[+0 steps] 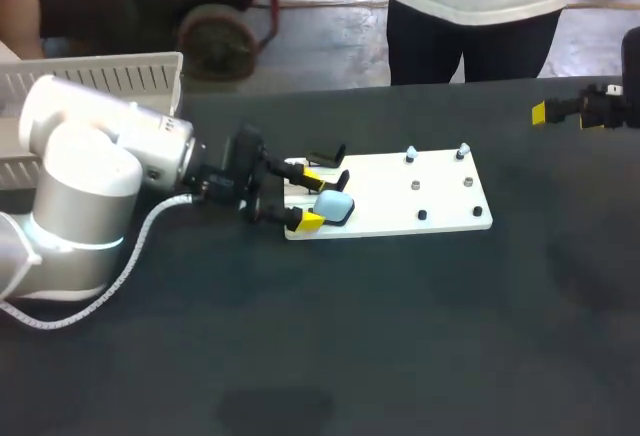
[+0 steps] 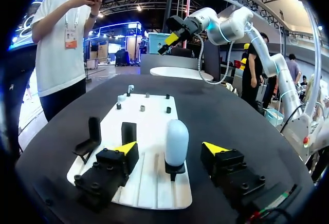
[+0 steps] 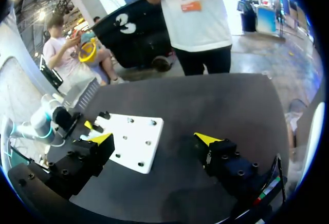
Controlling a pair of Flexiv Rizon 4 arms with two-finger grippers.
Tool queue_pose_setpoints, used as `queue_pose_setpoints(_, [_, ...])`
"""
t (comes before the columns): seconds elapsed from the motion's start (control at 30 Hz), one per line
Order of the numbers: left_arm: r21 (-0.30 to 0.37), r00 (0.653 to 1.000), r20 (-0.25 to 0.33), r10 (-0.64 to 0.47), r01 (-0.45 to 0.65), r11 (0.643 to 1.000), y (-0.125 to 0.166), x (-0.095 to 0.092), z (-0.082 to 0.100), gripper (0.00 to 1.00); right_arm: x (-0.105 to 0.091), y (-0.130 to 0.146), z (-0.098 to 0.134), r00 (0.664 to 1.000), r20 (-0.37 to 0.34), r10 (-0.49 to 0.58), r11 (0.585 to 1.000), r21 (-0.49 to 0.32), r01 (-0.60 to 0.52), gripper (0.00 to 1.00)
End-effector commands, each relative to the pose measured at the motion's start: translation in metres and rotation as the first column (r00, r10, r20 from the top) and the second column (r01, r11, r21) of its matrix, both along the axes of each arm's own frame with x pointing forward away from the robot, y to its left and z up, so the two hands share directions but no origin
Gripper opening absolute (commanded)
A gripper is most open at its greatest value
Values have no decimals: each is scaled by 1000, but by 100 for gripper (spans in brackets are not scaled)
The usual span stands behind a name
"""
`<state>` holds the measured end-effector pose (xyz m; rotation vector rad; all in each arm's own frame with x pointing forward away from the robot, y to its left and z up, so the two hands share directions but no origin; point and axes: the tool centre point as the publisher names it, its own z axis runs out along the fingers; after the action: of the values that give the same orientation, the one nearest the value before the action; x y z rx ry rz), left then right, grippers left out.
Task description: Pick up each earbud case from the left stands, insert the matching earbuds, close the lid, and place the case in the box.
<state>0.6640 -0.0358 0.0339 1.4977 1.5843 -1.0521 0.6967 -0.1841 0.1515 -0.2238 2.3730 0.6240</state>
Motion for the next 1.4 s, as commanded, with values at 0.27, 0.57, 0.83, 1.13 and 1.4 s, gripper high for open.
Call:
queue_pose_setpoints(0.27, [-15, 1000, 1, 5, -5, 1000, -9, -6, -5, 53, 1, 0, -1, 1000, 0, 2, 1000, 1, -2, 100])
queue_pose_setpoints(0.57, [-33, 1000, -7, -5, 4, 999, -13, -9, -8, 51, 1, 0, -1, 1000, 0, 2, 1000, 1, -2, 100])
queue_pose_setpoints(0.83, [-60, 1000, -1, -6, 6, 998, -17, -8, -10, 51, 1, 0, -1, 1000, 0, 2, 1000, 1, -2, 100])
queue_pose_setpoints(1.13, [-67, 1000, 16, -26, 27, 997, -22, -8, -13, 58, 1, 0, -1, 1000, 0, 2, 1000, 1, -2, 100])
queue_pose_setpoints(1.4, [-73, 1000, 9, -27, 27, 997, -24, -7, -16, 47, 1, 0, -1, 1000, 0, 2, 1000, 1, -2, 100])
